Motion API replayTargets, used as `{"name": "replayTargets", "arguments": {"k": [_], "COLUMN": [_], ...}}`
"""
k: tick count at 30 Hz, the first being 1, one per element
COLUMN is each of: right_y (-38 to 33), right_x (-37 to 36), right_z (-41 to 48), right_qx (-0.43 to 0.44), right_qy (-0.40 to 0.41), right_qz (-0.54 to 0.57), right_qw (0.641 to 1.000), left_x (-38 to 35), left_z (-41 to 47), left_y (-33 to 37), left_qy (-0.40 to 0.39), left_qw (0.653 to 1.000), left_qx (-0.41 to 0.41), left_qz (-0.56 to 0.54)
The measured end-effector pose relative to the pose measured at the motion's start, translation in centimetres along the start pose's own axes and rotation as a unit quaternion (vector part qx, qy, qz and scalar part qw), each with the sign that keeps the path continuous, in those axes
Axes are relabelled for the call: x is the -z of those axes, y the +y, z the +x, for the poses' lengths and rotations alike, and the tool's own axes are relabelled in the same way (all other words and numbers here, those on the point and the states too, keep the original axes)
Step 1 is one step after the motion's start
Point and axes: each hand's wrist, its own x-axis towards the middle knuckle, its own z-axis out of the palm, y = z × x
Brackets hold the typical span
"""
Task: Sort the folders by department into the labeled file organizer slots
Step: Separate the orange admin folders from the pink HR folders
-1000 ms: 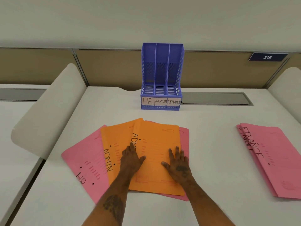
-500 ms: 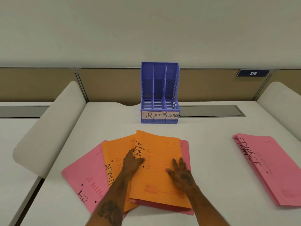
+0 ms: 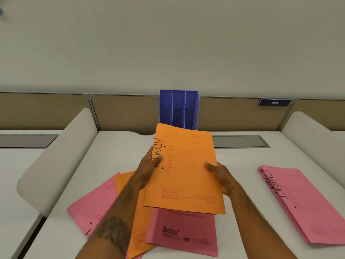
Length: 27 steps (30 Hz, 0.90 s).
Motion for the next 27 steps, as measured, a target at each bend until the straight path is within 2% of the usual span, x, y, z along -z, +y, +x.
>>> {"name": "replayTargets", "arguments": {"k": [5, 8, 12, 16, 20, 27], "right_y": [-0.4, -0.7, -1.0, -0.6, 0.1, 1.1], "right_x": [-0.2, 0.1, 0.7, 1.5, 2.5, 4.2], "right_z": [0.1, 0.2, 1.0, 2.0, 2.6, 3.0], "right_qx": [0.019, 0.032, 0.040, 0.038, 0.029, 0.011], "right_qy": [-0.025, -0.026, -0.032, -0.021, -0.020, -0.022], "right_qz": [0.011, 0.000, -0.011, -0.014, -0.027, -0.030], "right_qw": [0.999, 0.999, 0.999, 0.999, 0.999, 0.999], "left_x": [-0.8, -0.7, 1.6, 5.6, 6.1, 3.8], "left_z": [-0.4, -1.3, -2.6, -4.4, -6.1, -5.9], "left_y": [0.7, 0.7, -1.9, -7.1, -10.4, -13.1], "left_qy": [-0.017, -0.006, 0.138, 0.260, 0.298, 0.307], "left_qw": [0.999, 0.998, 0.980, 0.912, 0.820, 0.773], "left_qx": [0.016, 0.058, 0.135, 0.239, 0.344, 0.400], "left_qz": [-0.033, -0.022, 0.039, 0.211, 0.347, 0.385]}}
